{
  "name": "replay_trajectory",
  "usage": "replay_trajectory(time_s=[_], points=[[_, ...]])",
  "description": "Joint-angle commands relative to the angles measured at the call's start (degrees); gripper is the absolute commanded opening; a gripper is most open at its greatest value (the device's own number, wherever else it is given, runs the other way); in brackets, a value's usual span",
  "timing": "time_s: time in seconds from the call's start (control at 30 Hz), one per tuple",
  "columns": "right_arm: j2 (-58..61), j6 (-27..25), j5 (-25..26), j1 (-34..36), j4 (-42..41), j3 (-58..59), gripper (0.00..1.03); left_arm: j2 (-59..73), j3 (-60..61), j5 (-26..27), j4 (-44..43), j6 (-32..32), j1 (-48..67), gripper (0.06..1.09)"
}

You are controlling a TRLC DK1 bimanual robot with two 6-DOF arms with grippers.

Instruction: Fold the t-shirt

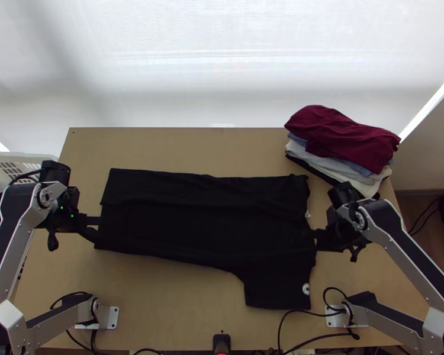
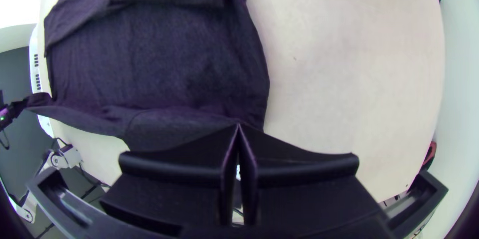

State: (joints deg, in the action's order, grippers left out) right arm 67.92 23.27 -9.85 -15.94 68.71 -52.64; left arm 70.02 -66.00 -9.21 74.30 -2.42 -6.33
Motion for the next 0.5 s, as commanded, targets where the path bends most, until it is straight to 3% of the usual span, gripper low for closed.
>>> replay_trajectory(time_s=[0.0, 0.47], points=[[-0.24, -0.85, 0.35, 1.00, 1.08, -2.55, 0.03, 1.00, -1.94, 0.25, 0.76, -0.49, -0.70, 0.10], [6.35, -0.77, 0.27, 1.97, 1.08, -12.57, 0.03, 9.17, -7.04, 0.25, -5.57, 2.15, -2.37, 0.10]])
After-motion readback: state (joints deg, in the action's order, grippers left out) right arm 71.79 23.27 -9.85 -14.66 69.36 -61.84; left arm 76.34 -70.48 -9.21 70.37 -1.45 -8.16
